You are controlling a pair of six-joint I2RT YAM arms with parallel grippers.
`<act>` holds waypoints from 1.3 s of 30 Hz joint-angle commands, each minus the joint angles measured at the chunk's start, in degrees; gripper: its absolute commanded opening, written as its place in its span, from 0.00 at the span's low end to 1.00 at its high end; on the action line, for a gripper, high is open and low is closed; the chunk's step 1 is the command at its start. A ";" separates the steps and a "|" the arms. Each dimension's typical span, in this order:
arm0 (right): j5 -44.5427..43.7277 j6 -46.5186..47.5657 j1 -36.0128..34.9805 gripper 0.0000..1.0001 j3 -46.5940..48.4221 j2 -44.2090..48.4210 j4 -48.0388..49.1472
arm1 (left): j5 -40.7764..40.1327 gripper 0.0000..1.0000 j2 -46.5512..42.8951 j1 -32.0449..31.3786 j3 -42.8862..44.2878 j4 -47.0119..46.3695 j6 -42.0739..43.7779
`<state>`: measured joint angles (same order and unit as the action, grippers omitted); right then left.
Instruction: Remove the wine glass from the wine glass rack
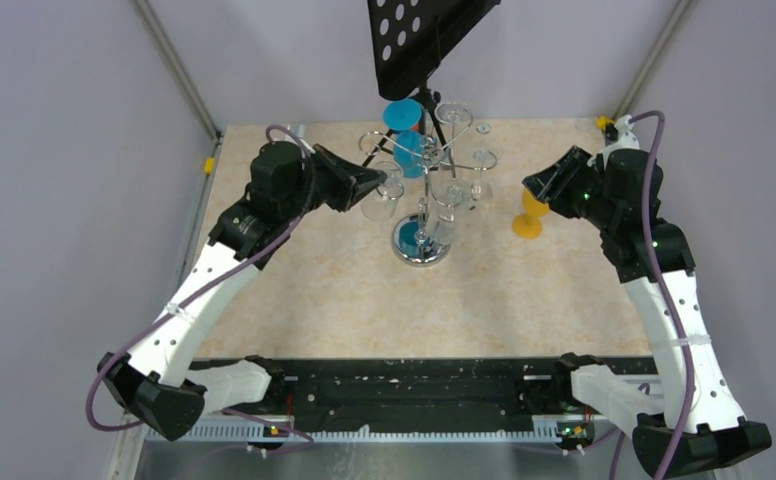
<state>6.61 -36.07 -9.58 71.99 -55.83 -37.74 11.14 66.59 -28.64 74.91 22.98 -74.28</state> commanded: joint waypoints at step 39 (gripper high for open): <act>1.73 -0.62 0.29 0.46 1.71 1.05 1.92 | 23.19 0.00 7.60 0.19 9.73 -3.83 7.31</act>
<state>7.44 -36.23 -9.58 71.99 -55.88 -37.71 31.68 75.70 -28.25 81.10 21.61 -69.14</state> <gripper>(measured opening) 0.455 0.036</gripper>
